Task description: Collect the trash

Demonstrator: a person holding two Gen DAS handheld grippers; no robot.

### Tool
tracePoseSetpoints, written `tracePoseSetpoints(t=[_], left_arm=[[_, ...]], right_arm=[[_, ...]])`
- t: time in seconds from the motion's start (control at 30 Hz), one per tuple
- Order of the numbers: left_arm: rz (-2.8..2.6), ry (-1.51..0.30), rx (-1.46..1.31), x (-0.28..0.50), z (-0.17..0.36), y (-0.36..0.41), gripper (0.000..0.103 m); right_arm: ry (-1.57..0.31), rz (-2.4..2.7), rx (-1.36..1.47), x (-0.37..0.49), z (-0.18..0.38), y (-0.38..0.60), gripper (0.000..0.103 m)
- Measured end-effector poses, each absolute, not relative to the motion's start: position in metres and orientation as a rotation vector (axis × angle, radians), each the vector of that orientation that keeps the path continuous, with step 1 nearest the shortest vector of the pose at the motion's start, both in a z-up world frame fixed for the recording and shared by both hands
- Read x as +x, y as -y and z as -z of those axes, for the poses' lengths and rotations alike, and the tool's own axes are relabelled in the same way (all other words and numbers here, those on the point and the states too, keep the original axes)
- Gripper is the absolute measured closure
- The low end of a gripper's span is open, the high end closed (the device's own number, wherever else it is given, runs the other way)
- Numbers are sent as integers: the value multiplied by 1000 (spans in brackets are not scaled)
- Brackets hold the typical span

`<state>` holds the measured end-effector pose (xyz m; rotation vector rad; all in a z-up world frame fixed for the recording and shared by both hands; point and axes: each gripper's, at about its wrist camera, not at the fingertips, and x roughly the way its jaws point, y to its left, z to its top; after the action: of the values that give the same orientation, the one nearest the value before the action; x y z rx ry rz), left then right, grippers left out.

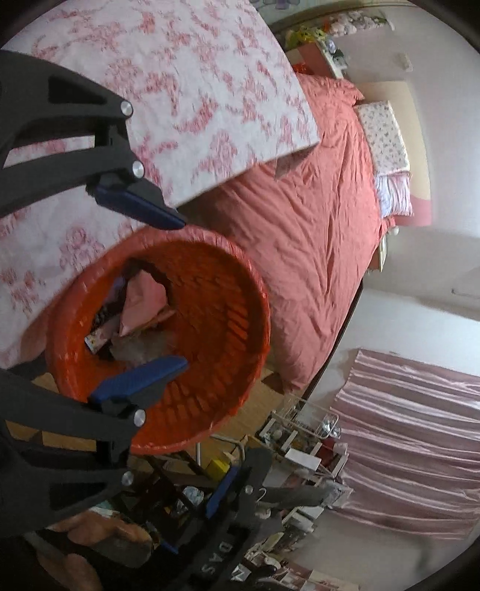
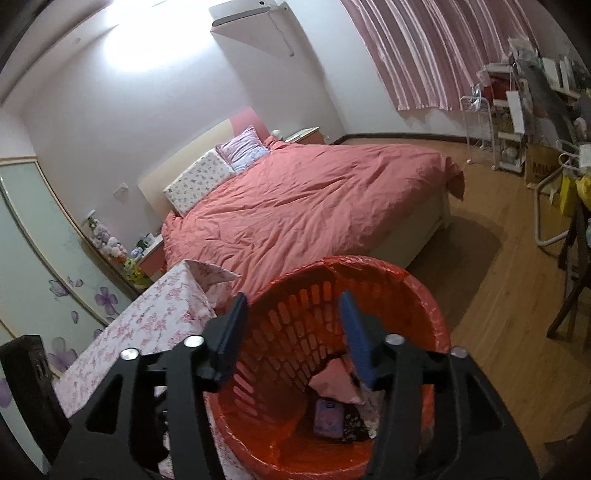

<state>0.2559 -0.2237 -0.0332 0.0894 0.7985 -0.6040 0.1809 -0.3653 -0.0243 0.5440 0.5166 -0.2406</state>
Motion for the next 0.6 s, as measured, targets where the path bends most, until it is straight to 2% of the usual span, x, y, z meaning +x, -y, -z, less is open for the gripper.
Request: tracePoseSetpoints(t=[0.17, 0.27, 0.6], left_arm=[[523, -706, 130, 231, 16, 198, 10], [461, -662, 152, 213, 4, 180, 4], [270, -557, 147, 147, -24, 100, 4]], right_arm=[[-475, 301, 421, 162, 5, 341, 17], [-445, 372, 319, 148, -10, 322, 3], [-379, 482, 107, 95, -45, 280, 2]])
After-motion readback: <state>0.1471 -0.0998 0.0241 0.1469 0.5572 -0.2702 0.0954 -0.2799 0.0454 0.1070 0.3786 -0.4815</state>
